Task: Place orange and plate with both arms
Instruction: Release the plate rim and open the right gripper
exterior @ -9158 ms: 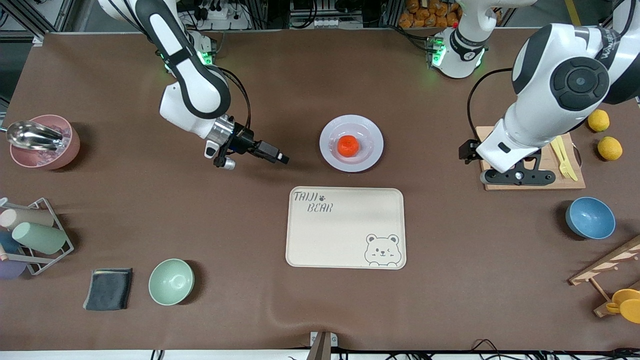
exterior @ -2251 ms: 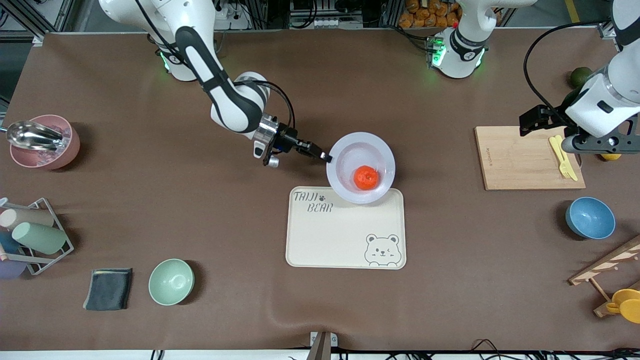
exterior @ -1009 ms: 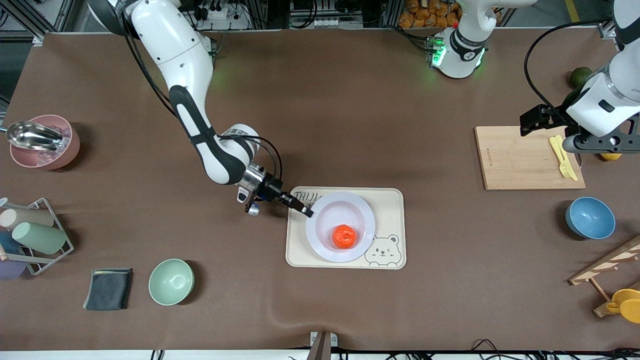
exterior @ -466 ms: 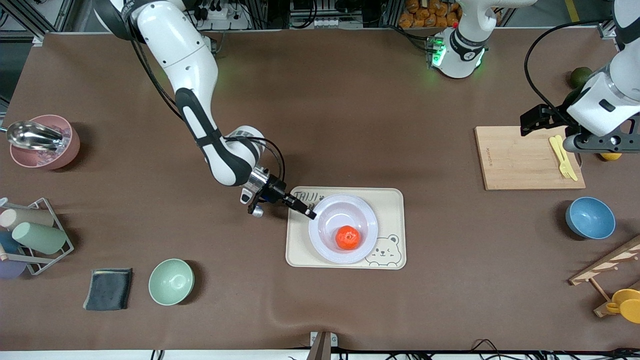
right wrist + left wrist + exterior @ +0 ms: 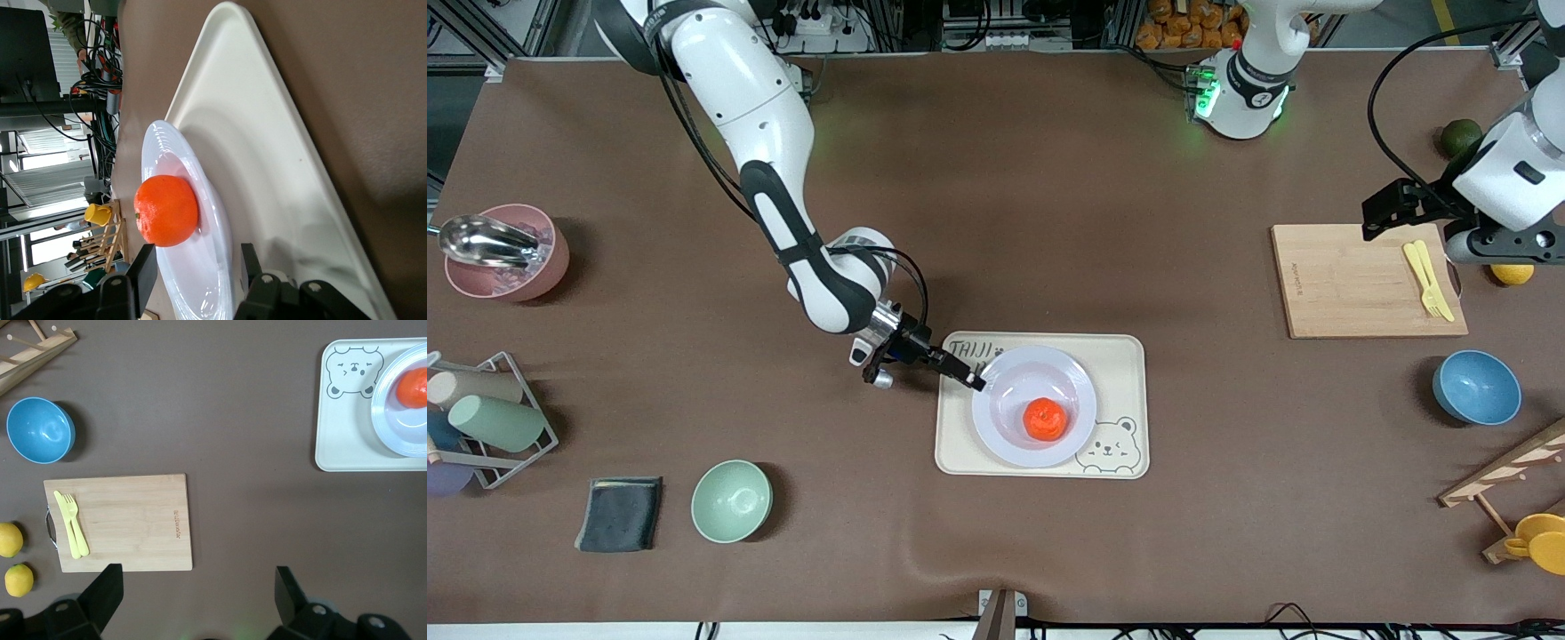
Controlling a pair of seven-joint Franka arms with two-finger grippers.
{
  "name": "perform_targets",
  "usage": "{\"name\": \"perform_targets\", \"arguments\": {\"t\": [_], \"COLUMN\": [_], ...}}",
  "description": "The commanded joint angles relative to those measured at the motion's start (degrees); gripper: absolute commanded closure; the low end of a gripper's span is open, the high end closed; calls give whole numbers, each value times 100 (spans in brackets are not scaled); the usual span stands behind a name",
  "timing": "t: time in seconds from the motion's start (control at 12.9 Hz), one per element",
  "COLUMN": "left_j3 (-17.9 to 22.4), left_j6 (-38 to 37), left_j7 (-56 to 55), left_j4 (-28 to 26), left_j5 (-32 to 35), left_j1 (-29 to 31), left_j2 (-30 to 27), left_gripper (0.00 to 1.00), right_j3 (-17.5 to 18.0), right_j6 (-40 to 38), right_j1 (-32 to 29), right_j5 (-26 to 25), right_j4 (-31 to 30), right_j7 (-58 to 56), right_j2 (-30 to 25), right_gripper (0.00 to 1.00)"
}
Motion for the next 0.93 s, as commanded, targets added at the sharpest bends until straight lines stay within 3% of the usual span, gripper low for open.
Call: {"name": "perform_targets", "arguments": {"t": [0.0,0.54,0.85], "left_j3": [-7,-16,-16], "left_j6": [-121,-227,-235], "left_j7": [-44,-36,-36], "left_j4": [128,128,128], "left_j5": [-83,-118,-118], "left_j1": [16,16,16], "left_j2": [8,-27,-28], "left_gripper": [0,0,0], "right_j3": [59,59,50], "right_j6": [43,-53,-685], "right_j1": [-110,-356,-751], "right_j5": [-698,-3203,-4091], "right_j4": [84,102,58], "right_j7": [669,3359,3985], "right_j2": [34,-212,-396], "right_gripper": [42,43,43]}}
